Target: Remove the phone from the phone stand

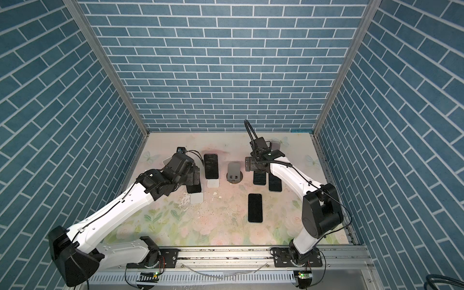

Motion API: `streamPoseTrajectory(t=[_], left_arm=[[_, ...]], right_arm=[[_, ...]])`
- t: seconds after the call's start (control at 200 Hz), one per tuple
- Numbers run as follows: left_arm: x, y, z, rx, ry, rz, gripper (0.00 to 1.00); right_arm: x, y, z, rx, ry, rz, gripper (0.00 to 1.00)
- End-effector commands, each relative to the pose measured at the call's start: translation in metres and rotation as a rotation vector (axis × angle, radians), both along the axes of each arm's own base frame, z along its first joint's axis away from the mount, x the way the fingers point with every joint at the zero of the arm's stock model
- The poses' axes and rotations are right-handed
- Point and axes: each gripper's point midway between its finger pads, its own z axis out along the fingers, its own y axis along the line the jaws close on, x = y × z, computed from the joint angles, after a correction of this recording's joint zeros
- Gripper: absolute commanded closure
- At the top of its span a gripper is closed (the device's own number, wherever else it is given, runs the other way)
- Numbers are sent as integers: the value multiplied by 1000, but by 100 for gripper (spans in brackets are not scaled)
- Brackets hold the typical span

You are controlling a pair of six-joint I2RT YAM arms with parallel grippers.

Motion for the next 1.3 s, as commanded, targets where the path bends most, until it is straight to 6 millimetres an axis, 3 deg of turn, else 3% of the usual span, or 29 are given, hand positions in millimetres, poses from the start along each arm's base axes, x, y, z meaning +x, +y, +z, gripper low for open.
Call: streamPoseTrajectory(t=[0.0, 0.5, 1.295], left_arm=[[-10, 2, -16, 9, 57, 21, 0], [4, -8, -45, 40, 88, 40, 0], [40, -11, -55, 68, 16, 84, 1]], right_arm=[[0, 3, -8, 1, 14, 38, 2], [-1, 3, -14, 14, 29, 52, 1], [-2, 0, -19, 4, 35, 68, 2]])
